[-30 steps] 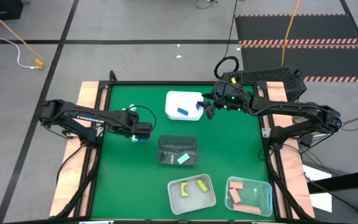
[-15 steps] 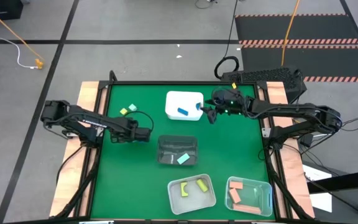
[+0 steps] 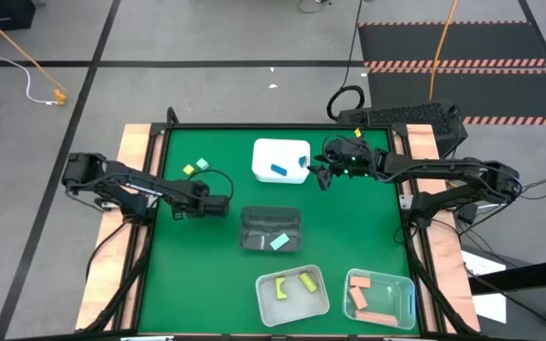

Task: Sort & place blocks by color
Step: Put the bottom light blue block into the black bin

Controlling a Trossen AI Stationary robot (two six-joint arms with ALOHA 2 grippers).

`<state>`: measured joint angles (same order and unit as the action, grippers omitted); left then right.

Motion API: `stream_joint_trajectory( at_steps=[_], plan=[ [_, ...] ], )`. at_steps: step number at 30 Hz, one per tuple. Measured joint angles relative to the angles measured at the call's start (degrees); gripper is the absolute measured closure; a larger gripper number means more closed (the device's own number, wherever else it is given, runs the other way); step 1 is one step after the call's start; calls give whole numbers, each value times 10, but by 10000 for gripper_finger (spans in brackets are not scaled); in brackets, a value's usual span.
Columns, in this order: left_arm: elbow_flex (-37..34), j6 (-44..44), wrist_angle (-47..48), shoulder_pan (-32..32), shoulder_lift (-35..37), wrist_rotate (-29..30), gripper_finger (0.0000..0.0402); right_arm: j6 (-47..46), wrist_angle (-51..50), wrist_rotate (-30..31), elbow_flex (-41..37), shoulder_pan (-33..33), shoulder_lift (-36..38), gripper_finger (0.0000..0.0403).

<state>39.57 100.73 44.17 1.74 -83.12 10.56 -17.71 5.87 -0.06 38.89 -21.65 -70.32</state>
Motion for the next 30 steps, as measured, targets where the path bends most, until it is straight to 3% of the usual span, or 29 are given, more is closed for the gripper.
stream_joint_trajectory(
  at_steps=[4, 11, 21, 26, 30],
  plan=[
    [8, -1, -7, 0, 17, 39, 271, -25, 16, -5, 0, 0, 0, 177],
    [50, -23, -60, 0, 74, 165, 271, -21, 144, -92, 0, 7, 0, 177],
    [59, -258, -546, 0, 80, 190, 271, 106, 273, -89, 0, 72, 0, 177],
    [59, -291, -704, 0, 55, 172, 271, 180, 312, -86, 0, 106, 0, 177],
    [59, -286, -798, 11, 15, 149, 271, 213, 346, -48, 0, 127, 0, 177]
  ],
)
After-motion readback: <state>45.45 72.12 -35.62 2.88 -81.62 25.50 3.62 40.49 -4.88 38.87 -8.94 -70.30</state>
